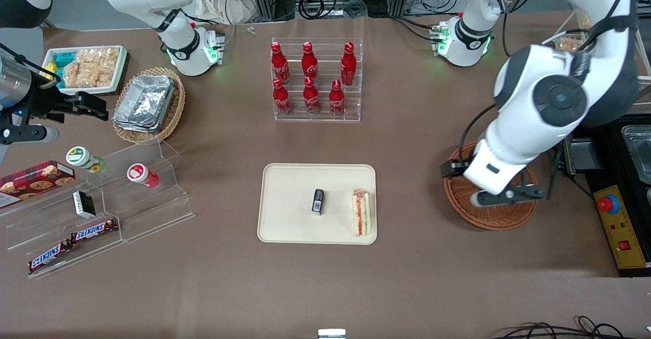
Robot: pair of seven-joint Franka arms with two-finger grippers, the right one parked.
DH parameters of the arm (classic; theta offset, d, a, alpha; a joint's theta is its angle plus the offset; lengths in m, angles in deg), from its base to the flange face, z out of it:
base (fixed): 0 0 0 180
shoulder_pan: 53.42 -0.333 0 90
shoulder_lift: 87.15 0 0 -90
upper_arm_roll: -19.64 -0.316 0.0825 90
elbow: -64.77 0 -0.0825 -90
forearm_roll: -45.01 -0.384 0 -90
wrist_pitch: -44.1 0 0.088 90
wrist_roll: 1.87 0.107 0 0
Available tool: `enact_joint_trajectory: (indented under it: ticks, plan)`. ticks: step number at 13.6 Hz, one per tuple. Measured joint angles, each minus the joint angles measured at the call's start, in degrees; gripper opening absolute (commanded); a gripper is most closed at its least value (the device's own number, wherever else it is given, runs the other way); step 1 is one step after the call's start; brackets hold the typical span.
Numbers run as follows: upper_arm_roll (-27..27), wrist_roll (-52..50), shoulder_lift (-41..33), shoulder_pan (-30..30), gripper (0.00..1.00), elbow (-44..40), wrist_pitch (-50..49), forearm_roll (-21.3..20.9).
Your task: Place sandwich from basket to tray
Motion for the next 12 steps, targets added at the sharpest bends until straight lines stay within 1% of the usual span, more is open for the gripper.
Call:
enact_joint_trajectory:
  ticks: [2,6,9,12]
  plan:
    - [-2.7,4.3,-3.1,0.0,1.00,2.5,-0.1,0.1]
    - [-7.8,15.1,-5.9,-0.1,1.00,4.4,-1.5,0.4]
    - [-11.3,19.9,-7.4,-0.1,1.00,4.5,-3.5,2.6]
    - [-13.0,24.7,-7.7,-0.1,1.00,3.3,-4.4,2.8]
